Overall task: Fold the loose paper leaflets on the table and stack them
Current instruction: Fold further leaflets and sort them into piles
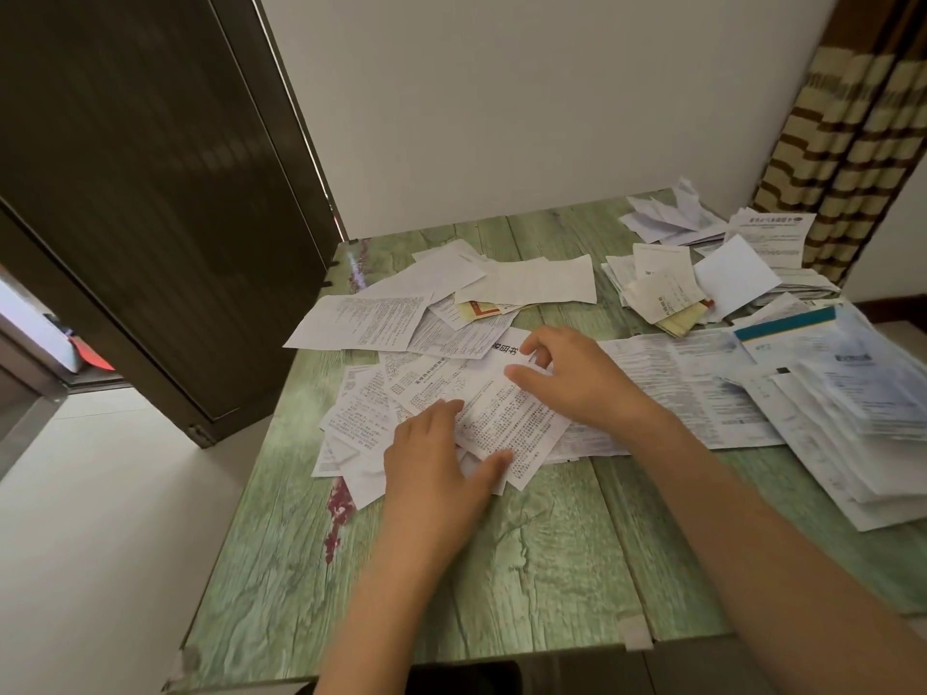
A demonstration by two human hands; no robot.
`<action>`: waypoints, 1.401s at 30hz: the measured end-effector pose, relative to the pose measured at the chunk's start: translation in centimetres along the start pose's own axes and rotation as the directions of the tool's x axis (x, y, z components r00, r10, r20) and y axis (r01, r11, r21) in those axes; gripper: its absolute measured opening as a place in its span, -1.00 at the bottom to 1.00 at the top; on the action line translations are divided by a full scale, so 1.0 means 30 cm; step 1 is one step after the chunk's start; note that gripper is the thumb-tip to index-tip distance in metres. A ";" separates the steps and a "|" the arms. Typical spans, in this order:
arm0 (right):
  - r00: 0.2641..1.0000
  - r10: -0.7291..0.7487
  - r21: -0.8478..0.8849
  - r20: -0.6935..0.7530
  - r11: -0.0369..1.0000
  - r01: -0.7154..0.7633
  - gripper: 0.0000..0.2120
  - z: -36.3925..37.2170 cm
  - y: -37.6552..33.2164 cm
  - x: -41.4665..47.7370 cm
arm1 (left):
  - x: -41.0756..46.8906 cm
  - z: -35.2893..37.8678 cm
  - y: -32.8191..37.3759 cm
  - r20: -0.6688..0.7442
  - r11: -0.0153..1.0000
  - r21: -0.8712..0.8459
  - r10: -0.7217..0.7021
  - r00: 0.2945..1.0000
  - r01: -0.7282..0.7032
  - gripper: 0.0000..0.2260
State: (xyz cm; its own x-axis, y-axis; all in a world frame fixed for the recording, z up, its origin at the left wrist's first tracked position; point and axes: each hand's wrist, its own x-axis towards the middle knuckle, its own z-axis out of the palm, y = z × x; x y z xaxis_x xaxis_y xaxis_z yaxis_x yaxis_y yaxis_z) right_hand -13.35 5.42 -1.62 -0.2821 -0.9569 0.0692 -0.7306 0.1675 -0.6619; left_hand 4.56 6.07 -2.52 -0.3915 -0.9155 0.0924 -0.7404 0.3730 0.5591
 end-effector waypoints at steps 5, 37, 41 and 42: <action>0.999 0.032 0.139 0.008 0.990 -0.033 -0.64 0.004 -0.016 -0.004 | 0.006 0.011 0.004 0.016 0.997 0.076 0.004 1.000 -0.006 -0.37; 0.971 -0.159 0.786 0.181 0.616 -0.045 -0.76 -0.003 -0.063 -0.027 | -0.015 -0.091 0.007 0.079 0.405 -0.891 -0.311 0.947 0.207 -0.88; 0.944 -0.200 0.740 0.263 0.670 -0.064 -0.74 -0.006 -0.066 -0.035 | -0.018 -0.101 -0.005 0.009 0.515 -0.839 -0.306 0.952 0.174 -0.87; 0.941 -0.203 0.737 0.270 0.672 -0.066 -0.74 -0.004 -0.070 -0.037 | -0.018 -0.100 -0.006 -0.015 0.530 -0.833 -0.311 0.950 0.160 -0.88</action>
State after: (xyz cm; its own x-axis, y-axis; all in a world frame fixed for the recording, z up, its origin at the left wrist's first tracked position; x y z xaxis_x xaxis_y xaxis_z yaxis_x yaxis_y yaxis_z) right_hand -11.58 6.15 -0.21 0.0509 -0.9987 -0.0018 -0.0143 0.0011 -0.9999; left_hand 6.54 6.05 -0.19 -0.1335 -0.9883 -0.0734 -0.0001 -0.0741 0.9973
